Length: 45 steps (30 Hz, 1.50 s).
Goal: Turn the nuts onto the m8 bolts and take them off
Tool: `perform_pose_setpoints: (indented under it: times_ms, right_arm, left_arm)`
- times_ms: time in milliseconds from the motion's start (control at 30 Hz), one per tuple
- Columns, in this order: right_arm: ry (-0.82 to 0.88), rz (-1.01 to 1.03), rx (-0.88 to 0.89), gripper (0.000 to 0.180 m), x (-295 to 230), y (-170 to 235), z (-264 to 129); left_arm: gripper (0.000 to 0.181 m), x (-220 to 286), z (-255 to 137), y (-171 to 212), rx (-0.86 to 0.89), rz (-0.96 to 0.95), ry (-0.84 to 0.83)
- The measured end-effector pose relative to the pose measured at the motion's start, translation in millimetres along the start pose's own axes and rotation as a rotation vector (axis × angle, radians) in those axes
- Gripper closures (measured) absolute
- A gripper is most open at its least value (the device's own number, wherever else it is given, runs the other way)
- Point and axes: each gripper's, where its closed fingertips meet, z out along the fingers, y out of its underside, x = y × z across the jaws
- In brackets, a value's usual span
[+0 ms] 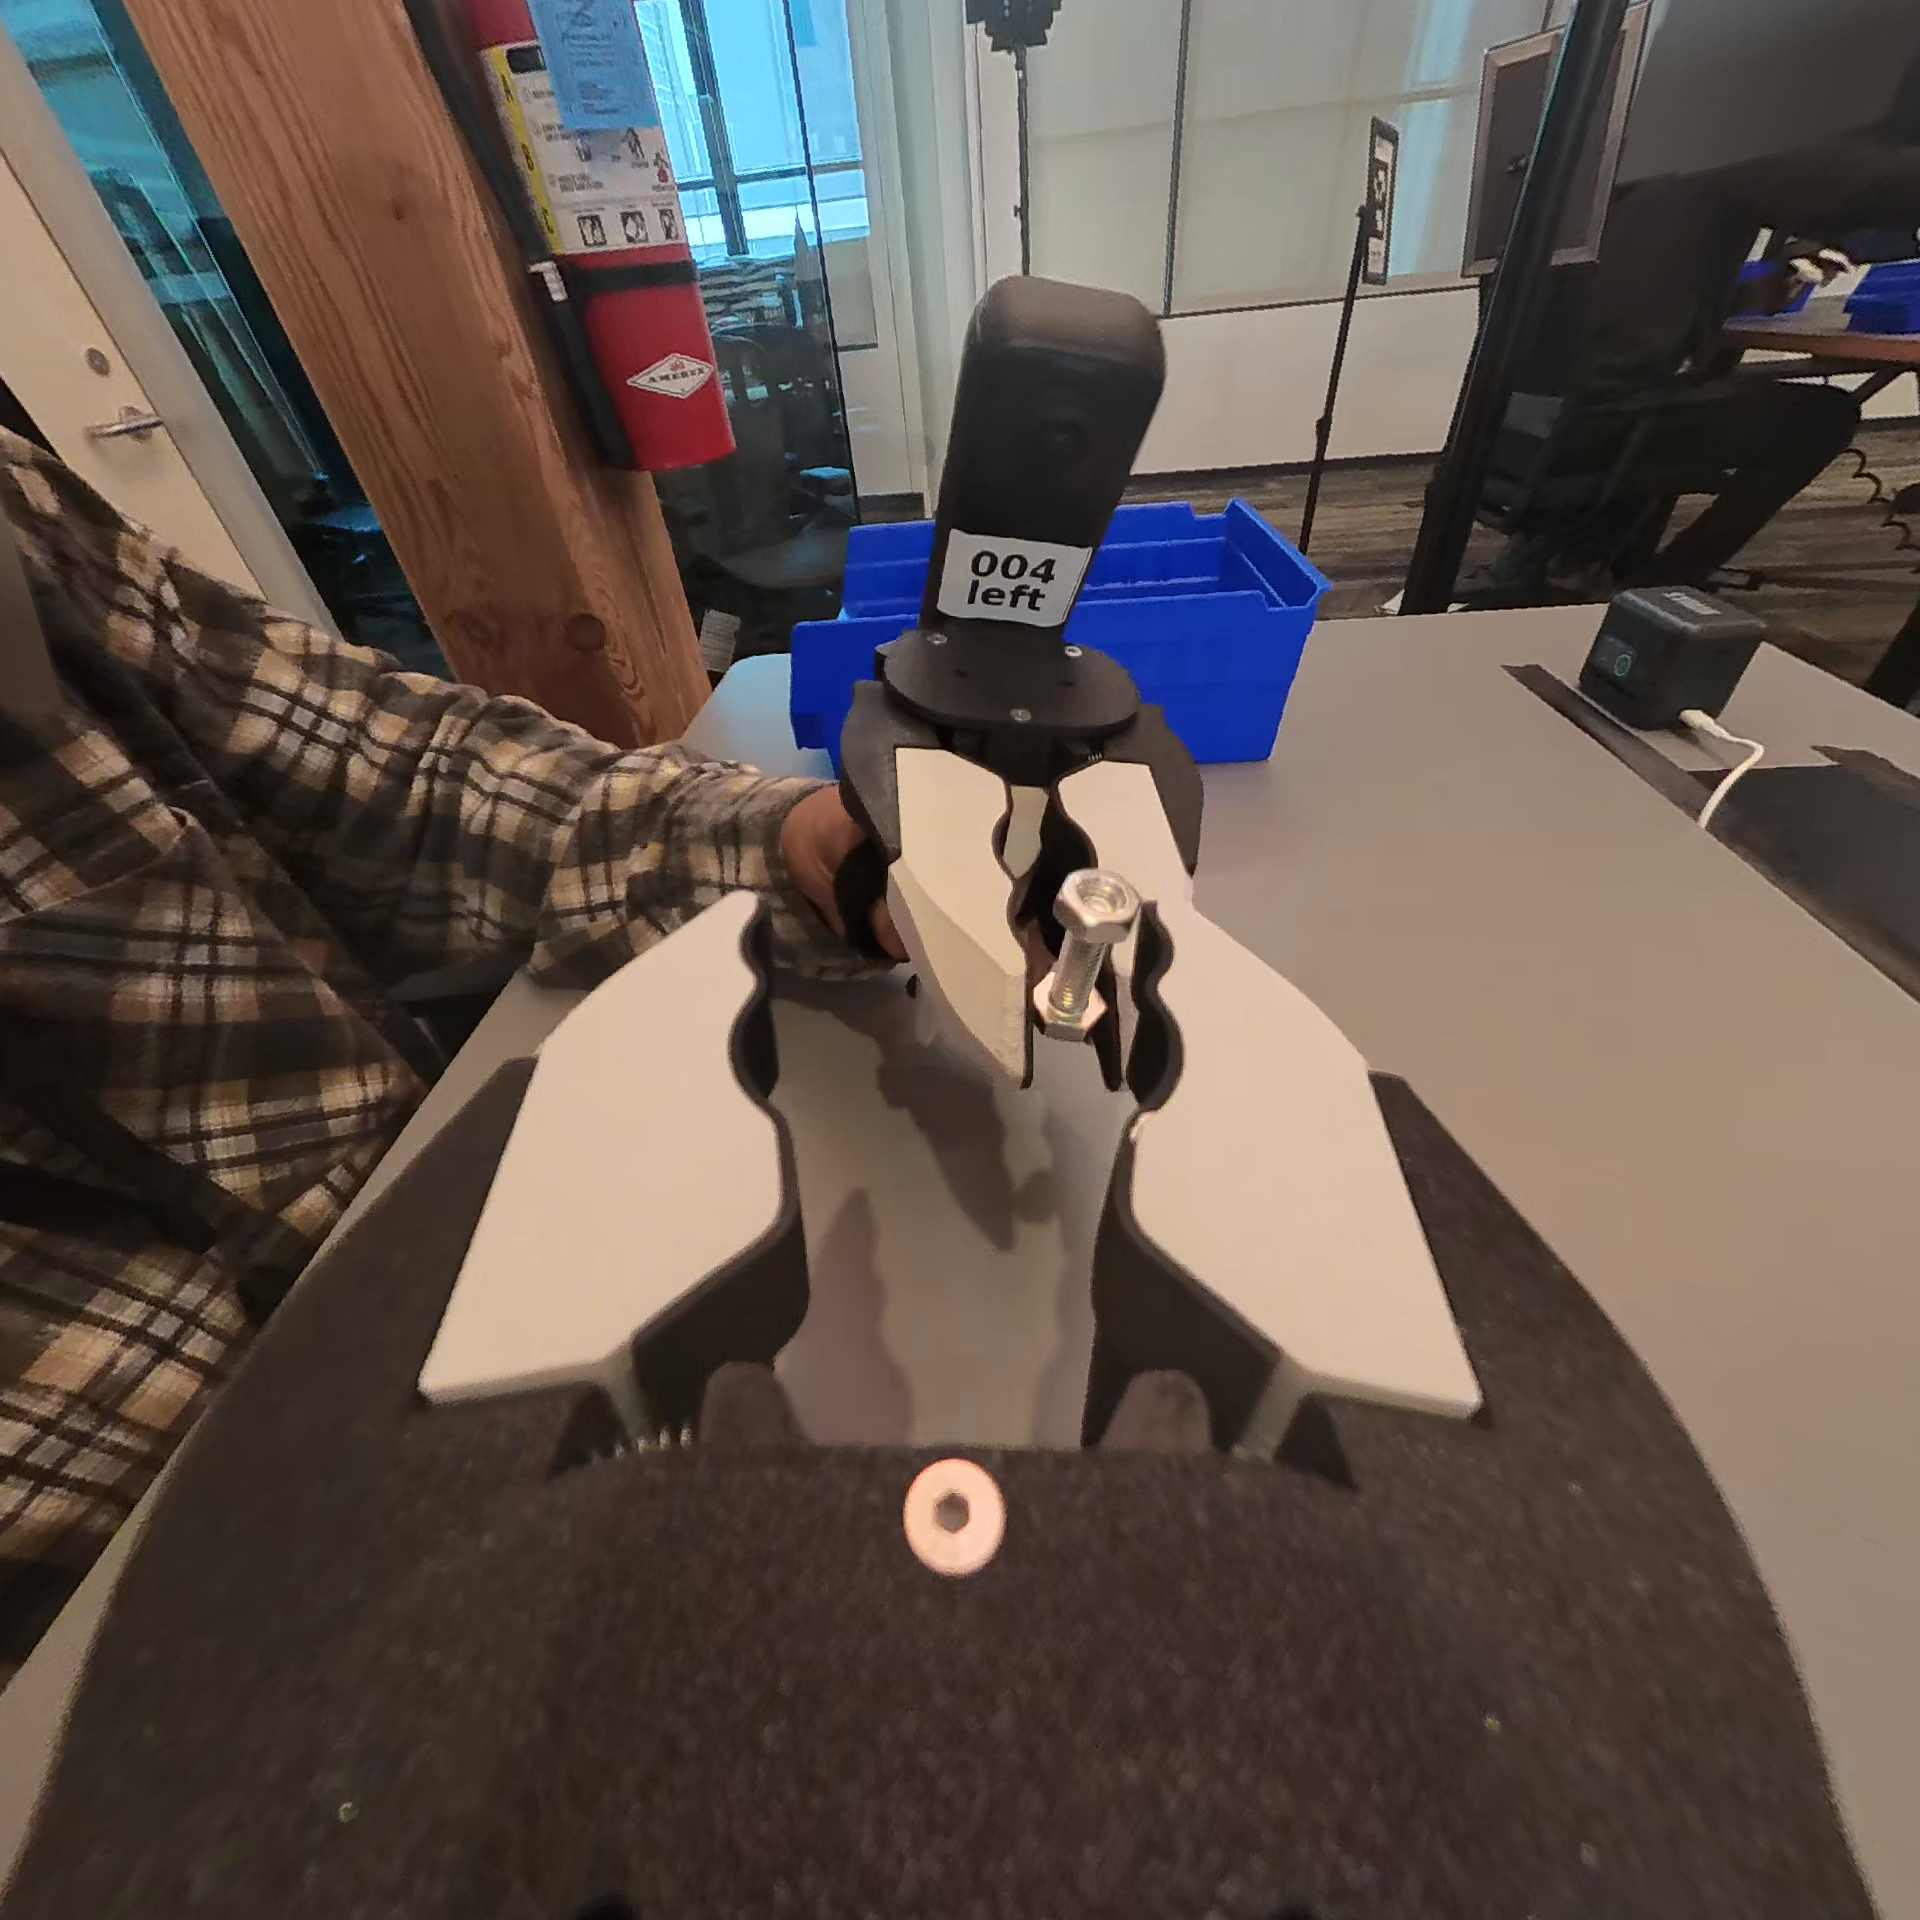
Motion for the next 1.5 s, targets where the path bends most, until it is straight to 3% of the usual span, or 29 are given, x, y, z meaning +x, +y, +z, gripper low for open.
perform_pose_setpoints:
  times_ms: [900,1500]
  right_arm:
    - [0.031,-0.03,-0.015,0.114,-1,-3,-4]
    - [0.022,-0.031,-0.019,0.105,-6,-1,5]
  left_arm:
    - [0.165,-1,-2,-2,0.005,0.019,-0.021]
    - [0.165,0,-1,-3,0.006,0.035,-0.028]
